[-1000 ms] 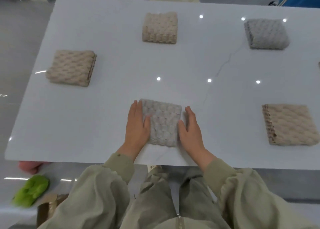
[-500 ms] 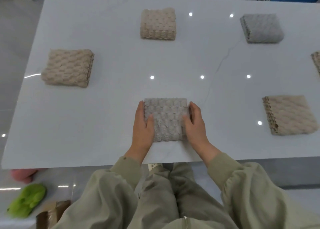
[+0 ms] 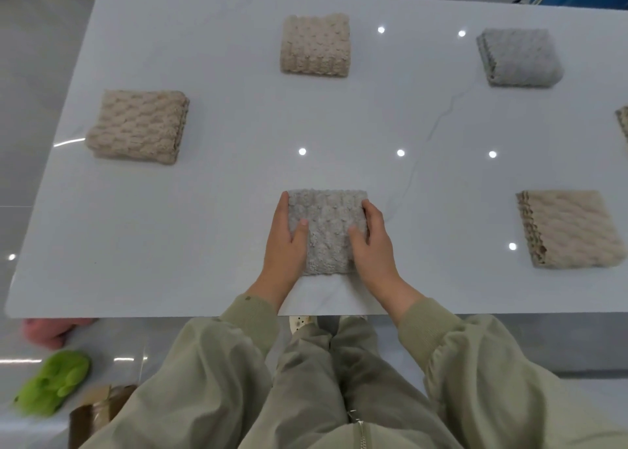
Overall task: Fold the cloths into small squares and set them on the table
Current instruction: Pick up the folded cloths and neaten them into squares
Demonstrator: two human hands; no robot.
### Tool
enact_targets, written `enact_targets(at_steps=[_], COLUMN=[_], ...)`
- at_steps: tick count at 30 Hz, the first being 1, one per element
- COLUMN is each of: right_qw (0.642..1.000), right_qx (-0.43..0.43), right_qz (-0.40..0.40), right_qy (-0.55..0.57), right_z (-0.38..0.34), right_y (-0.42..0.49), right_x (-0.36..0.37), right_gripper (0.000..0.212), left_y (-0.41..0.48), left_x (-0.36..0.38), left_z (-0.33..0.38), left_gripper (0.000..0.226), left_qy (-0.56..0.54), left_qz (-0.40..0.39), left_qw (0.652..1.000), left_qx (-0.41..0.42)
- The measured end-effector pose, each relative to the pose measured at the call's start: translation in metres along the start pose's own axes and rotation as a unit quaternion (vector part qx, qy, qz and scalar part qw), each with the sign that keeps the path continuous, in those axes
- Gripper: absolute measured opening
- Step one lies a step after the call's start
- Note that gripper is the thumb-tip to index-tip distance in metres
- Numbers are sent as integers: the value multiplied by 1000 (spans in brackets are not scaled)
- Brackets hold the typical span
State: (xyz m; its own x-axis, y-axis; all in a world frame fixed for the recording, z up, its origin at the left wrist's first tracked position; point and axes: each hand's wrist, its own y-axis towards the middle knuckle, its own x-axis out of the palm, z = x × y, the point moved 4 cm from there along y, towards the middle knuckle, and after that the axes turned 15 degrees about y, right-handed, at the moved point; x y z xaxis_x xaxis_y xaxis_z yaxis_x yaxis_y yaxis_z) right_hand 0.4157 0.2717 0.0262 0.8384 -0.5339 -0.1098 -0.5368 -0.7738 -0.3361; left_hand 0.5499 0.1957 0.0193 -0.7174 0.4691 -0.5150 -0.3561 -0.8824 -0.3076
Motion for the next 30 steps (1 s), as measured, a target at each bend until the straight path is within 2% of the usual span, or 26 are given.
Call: enact_targets(at_steps=[5,15,21,26,30], right_qw=[999,998,1000,996,977], right_qx=[1,-10,-14,-40,-71], right_qz=[33,49,11,-45,-168], right_qy=[14,33,-12,-72,-107], right_z=[0,0,-2,-9,-23], right_y=[5,18,22,50,89], right_x=[-14,-13,-9,-34,-32], right_gripper=[51,51,51,49,46], left_y=[8,13,12,-3,-30], left_x=[-8,-5,2,-9,1], left_z=[-6,-6,-2,-17,-24], left_gripper=[55,54,54,48,43], left_qy=[-13,-62,-62,-58,-85], left_qz=[17,30,41,143,274], left_qw=[1000,997,997,986,949], left_qx=[-8,-29,-24,-62,-133])
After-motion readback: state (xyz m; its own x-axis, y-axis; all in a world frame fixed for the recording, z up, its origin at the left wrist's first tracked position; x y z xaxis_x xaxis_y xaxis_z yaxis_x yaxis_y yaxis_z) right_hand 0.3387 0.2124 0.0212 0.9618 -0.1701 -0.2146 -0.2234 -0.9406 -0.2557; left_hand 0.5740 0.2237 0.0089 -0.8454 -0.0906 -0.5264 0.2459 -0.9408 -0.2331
